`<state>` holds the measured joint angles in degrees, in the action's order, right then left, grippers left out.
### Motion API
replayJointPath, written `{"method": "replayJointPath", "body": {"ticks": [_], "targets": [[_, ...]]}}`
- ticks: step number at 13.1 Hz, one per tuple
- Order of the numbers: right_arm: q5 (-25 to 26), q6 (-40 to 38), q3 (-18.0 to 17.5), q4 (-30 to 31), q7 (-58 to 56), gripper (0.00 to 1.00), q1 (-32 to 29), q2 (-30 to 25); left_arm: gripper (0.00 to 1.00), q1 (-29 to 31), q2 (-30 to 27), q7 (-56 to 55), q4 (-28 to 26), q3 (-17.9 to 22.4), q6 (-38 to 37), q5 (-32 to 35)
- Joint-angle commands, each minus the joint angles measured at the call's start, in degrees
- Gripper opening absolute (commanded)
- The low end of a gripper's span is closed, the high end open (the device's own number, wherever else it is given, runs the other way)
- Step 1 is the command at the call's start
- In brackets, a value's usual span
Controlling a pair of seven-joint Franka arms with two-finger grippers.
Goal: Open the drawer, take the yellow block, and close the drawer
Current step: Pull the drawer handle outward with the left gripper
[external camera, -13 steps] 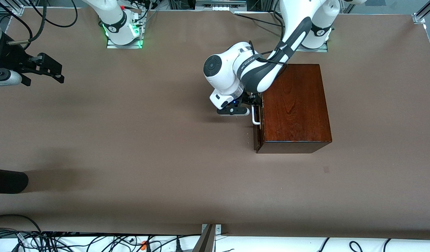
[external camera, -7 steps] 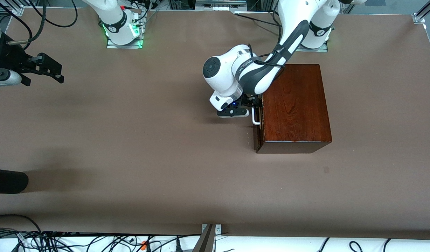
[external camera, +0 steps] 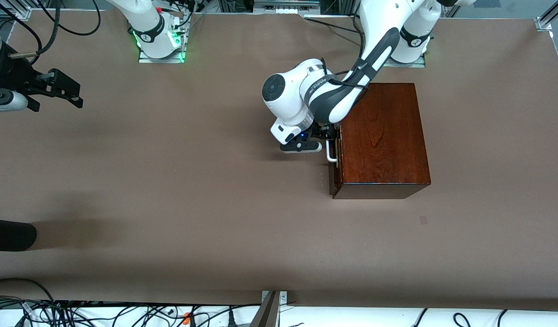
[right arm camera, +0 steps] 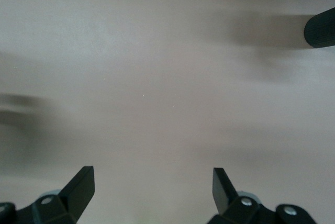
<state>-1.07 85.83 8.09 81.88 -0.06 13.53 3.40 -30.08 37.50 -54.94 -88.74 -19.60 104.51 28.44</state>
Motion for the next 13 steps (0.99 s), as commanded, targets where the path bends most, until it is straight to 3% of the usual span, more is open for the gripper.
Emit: {"method": "replayJointPath", "body": {"ticks": [1, 13], "targets": [[0.19, -0.57, -0.18, 0.03, -0.46, 1.00, -0.43, -0.32, 1.00, -2.00, 3.28, -2.18, 5.41, -0.35, -0.18, 0.38], [0.19, -0.57, -0.18, 0.03, -0.38, 1.00, -0.43, -0.32, 1.00, -7.44, 10.05, -5.79, 16.66, -0.35, -0.18, 0.38]]}}
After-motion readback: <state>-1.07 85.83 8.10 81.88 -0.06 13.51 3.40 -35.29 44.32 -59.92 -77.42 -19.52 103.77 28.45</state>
